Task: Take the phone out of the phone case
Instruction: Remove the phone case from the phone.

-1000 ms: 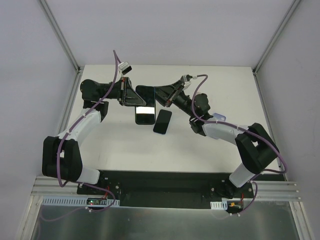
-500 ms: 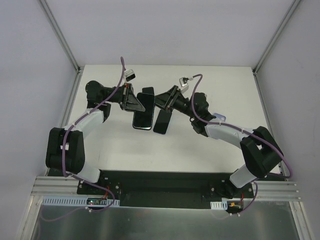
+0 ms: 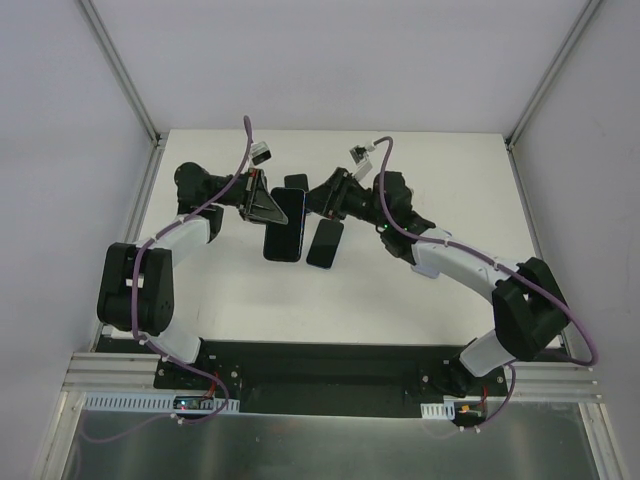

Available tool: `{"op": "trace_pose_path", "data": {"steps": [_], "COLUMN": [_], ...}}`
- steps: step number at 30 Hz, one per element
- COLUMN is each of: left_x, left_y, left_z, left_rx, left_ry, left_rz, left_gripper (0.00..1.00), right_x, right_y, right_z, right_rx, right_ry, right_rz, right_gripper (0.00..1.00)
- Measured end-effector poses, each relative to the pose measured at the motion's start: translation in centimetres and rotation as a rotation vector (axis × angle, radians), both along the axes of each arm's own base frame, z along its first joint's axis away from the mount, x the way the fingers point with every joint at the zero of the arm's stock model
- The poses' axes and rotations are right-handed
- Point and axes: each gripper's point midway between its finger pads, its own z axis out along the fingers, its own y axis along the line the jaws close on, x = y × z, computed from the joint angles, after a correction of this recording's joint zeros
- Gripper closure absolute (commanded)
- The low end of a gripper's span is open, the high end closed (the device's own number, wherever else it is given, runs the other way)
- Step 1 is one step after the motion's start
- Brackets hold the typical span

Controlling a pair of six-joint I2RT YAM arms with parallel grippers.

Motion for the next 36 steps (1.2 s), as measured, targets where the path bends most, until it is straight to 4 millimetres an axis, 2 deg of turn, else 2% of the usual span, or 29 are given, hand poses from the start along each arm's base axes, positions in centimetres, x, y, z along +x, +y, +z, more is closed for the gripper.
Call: {"op": "trace_pose_path", "data": {"steps": [2, 5, 6, 7, 15, 22, 25, 26, 29, 30, 32, 33, 34, 36], "left_x": [0.0, 0.0, 0.1, 0.1, 0.5, 0.0, -0.8, -1.0, -1.5, -1.3, -0.2, 0.6, 1.4, 2.5], "left_y": [0.0, 0.1, 0.1, 0.1, 0.0, -0.9, -1.7, -1.8, -2.2, -2.4, -2.5, -2.4, -2.2, -1.7], "left_z": [0.0, -0.5, -0.7, -0.9, -2.8, -3.8, -5.1, -5.6, -6.3, -6.2, -6.4, -6.5, -6.7, -6.6], "left_rx": [-0.001, 0.000, 0.000, 0.001, 0.002, 0.002, -0.007, -0.008, -0.003, 0.004, 0.032, 0.054, 0.080, 0.116], "left_ry": [-0.009, -0.002, 0.003, 0.008, 0.014, 0.025, 0.026, 0.028, 0.030, 0.031, 0.023, 0.018, 0.012, -0.013], "left_rz": [0.002, 0.005, 0.005, 0.005, 0.003, -0.021, -0.014, -0.010, 0.021, 0.054, 0.167, 0.228, 0.285, 0.362], "left_gripper": [1.00, 1.00, 1.00, 1.00, 1.00, 0.99, 0.91, 0.81, 0.68, 0.58, 0.46, 0.33, 0.29, 0.24], "right_x": [0.1, 0.0, 0.0, 0.0, 0.0, -0.8, -1.8, -2.0, -2.6, -2.7, -3.0, -3.5, -4.1, -5.6], "right_y": [0.1, 0.3, 0.4, 0.4, 0.1, -2.0, -3.3, -3.6, -4.4, -4.8, -5.5, -6.0, -6.6, -8.0], "right_z": [0.0, -0.1, -0.3, -0.3, -1.8, -2.6, -3.9, -4.4, -5.4, -5.5, -5.7, -6.2, -7.1, -10.3], "right_rx": [-0.022, -0.044, -0.051, -0.056, -0.138, -0.266, -0.350, -0.376, -0.424, -0.434, -0.448, -0.473, -0.513, -0.624], "right_ry": [-0.017, -0.028, -0.029, -0.032, -0.017, -0.005, 0.016, 0.025, 0.042, 0.045, 0.049, 0.053, 0.063, 0.109], "right_rz": [0.005, 0.015, 0.017, 0.019, -0.022, -0.127, -0.164, -0.174, -0.194, -0.205, -0.219, -0.211, -0.200, -0.166], "right_gripper": [0.59, 0.68, 0.92, 0.99, 0.99, 0.99, 0.99, 0.99, 0.99, 0.99, 0.99, 0.98, 0.98, 0.99]}}
